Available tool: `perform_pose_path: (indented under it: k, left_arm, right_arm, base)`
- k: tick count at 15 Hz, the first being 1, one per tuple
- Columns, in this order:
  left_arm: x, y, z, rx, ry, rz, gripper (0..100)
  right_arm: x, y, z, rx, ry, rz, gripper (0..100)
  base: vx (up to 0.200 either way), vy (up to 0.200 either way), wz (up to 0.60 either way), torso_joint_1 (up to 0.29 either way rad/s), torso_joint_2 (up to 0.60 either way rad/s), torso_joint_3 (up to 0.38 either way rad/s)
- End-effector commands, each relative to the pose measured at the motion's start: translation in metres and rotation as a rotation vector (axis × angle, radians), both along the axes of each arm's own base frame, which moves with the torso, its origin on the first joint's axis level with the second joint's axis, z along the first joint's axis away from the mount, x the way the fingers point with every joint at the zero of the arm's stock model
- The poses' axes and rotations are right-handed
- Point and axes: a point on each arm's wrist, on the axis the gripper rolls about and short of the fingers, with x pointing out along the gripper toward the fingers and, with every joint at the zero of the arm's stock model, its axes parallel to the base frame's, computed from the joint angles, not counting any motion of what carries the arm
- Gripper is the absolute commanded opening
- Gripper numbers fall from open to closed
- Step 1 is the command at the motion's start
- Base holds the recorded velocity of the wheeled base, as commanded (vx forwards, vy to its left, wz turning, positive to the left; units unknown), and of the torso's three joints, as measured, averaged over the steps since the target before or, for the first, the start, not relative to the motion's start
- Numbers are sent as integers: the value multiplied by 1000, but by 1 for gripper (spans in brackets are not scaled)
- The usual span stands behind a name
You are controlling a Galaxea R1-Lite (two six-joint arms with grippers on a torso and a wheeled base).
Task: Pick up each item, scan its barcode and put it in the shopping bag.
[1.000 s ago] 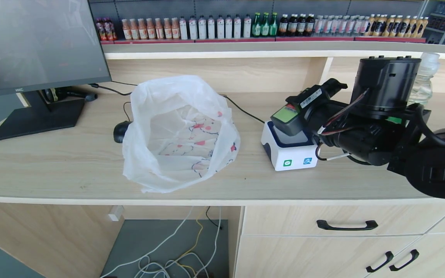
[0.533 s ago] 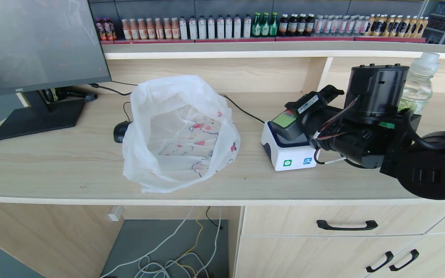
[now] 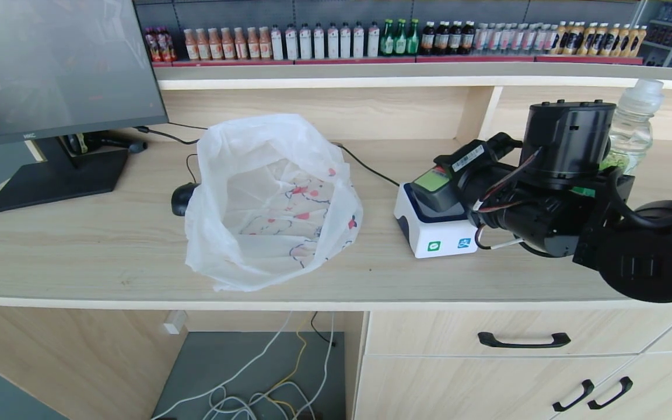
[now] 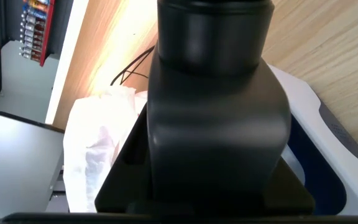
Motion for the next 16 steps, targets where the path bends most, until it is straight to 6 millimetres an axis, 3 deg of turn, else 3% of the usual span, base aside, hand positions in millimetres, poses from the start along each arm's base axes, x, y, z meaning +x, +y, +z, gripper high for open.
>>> perform_pose_path:
  k: [1,11,16]
  left_arm:
    - [0,0,0,0,-1,0,100]
    - [0,0,0,0,-1,0,100]
    - [0,0,0,0,-1,0,100]
  right_arm:
    - [0,0,0,0,0,0,0]
    - [-2,-1,6,5,-16,-12,0]
    - [-5,0,37,9,-108,-5,0]
  base:
    - [0,0,0,0,0,0]
    - [0,0,0,0,0,0]
    - [0,0,0,0,0,0]
